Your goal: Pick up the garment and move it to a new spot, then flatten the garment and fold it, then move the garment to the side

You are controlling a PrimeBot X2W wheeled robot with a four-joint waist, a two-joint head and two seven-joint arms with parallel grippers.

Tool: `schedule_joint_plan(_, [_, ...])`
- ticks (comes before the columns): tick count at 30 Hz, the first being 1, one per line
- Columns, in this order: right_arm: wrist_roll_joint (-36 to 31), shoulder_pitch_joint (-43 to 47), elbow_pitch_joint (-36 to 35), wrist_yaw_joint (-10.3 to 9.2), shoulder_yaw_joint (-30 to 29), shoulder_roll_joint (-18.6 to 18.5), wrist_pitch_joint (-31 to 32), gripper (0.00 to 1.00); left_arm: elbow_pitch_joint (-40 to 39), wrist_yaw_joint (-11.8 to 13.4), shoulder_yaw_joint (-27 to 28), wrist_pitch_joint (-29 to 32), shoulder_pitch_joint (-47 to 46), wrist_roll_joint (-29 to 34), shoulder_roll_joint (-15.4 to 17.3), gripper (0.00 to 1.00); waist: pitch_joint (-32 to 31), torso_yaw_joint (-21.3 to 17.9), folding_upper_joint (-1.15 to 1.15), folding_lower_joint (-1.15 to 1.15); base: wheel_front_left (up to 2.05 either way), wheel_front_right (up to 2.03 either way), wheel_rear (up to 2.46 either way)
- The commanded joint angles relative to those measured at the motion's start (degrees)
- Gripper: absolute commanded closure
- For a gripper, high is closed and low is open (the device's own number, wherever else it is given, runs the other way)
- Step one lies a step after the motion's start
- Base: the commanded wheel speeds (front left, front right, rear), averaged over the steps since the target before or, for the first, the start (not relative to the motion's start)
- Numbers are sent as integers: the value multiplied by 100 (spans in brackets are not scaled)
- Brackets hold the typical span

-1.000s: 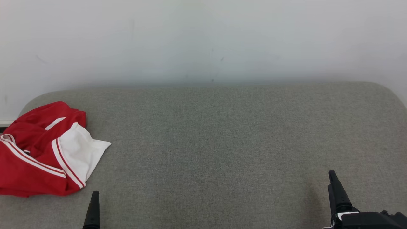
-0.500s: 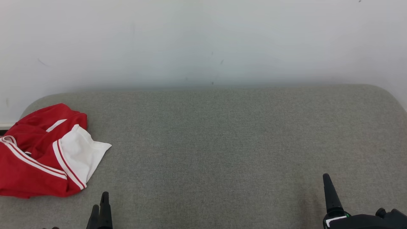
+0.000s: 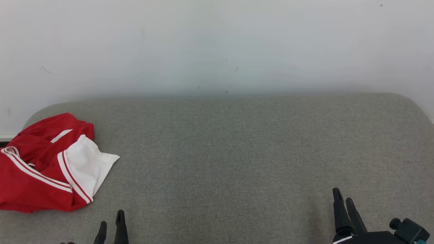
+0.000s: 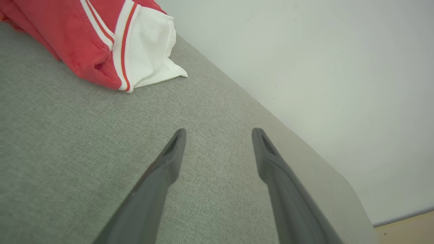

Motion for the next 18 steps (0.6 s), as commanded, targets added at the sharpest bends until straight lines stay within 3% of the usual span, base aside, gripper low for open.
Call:
schedule_joint_plan(1, [-191, -3, -43, -5, 19, -18, -63, 0, -81, 20, -25, -66, 13, 258, 40, 0, -7, 1, 0, -1, 0, 0, 0])
schedule_joint_plan(18, [-1774, 134, 126, -7, -54, -21, -332, 0, -201, 199, -212, -341, 171, 1731, 90, 0, -105, 31, 0, -1, 0, 0, 0])
